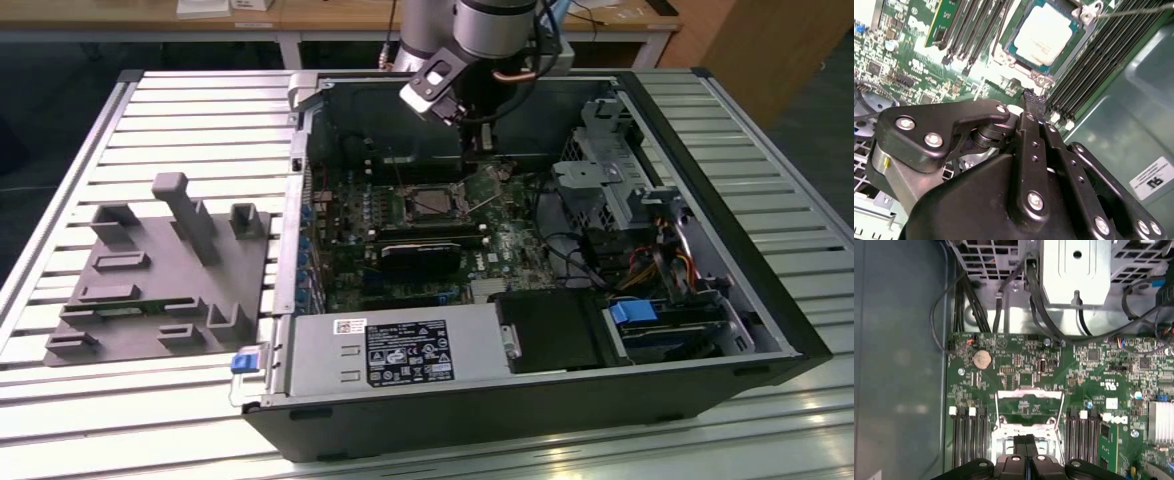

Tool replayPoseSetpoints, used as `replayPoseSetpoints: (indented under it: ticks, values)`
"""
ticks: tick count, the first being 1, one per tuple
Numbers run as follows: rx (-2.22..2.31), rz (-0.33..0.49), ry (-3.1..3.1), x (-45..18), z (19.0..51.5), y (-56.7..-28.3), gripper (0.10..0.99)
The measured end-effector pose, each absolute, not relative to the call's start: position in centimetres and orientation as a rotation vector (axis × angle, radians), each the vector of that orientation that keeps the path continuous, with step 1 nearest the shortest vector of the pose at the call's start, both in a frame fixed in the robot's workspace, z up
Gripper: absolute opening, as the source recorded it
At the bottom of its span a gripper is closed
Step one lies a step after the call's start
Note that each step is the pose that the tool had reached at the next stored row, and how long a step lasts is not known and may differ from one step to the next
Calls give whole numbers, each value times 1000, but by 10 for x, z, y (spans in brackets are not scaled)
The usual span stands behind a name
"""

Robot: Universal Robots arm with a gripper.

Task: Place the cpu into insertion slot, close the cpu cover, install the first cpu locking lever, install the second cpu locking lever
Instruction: 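Close the cpu cover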

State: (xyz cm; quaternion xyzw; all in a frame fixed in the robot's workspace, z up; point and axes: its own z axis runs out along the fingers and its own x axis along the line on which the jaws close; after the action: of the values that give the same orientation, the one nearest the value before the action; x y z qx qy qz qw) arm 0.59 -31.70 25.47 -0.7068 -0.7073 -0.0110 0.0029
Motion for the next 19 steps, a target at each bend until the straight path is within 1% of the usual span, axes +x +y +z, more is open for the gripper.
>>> replayPoseSetpoints:
  ticks: [19]
  values:
    - [-2216,-35,-2218,41,255,-311,106]
